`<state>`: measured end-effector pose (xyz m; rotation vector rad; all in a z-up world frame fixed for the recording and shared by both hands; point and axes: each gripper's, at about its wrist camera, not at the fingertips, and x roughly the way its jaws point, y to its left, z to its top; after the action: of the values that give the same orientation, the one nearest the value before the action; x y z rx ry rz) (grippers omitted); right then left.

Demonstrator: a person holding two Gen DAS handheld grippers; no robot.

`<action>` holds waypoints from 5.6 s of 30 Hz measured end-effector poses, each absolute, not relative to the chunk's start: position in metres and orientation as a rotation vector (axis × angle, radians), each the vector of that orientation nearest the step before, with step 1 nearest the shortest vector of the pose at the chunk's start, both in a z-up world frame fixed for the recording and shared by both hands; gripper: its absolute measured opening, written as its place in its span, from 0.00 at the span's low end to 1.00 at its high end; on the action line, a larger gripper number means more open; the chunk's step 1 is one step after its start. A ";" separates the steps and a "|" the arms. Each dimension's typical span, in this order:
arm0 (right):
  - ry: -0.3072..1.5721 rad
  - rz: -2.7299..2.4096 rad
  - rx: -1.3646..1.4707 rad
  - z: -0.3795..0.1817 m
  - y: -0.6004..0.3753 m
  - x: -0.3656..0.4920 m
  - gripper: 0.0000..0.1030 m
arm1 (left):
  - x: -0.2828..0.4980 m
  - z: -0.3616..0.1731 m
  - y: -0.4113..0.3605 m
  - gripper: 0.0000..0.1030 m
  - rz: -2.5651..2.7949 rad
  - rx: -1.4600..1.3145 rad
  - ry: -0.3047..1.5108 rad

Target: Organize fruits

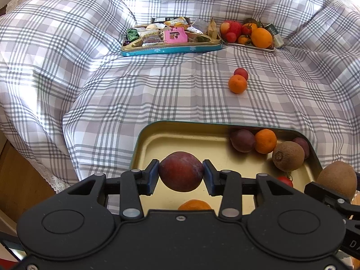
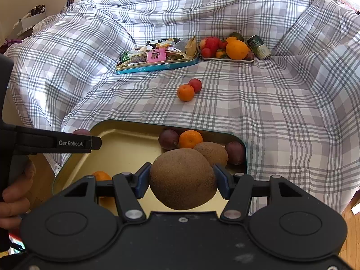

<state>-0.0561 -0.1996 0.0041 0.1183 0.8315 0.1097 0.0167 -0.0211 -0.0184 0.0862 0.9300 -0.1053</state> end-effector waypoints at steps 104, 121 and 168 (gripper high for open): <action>0.896 0.035 0.143 -0.004 -0.207 -0.020 0.58 | 0.039 -0.034 -0.023 0.48 -0.104 0.104 1.083; 0.956 -0.023 0.181 -0.016 -0.219 0.026 0.58 | 0.071 -0.034 -0.027 0.48 -0.095 0.129 1.077; 0.859 -0.236 0.227 -0.030 -0.285 0.146 0.58 | 0.199 -0.048 -0.127 0.48 -0.314 0.156 1.030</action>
<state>0.1458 -0.2849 -0.0301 0.2272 0.8593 -0.2359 0.1988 -0.1275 -0.0478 0.1559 1.0303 -0.3142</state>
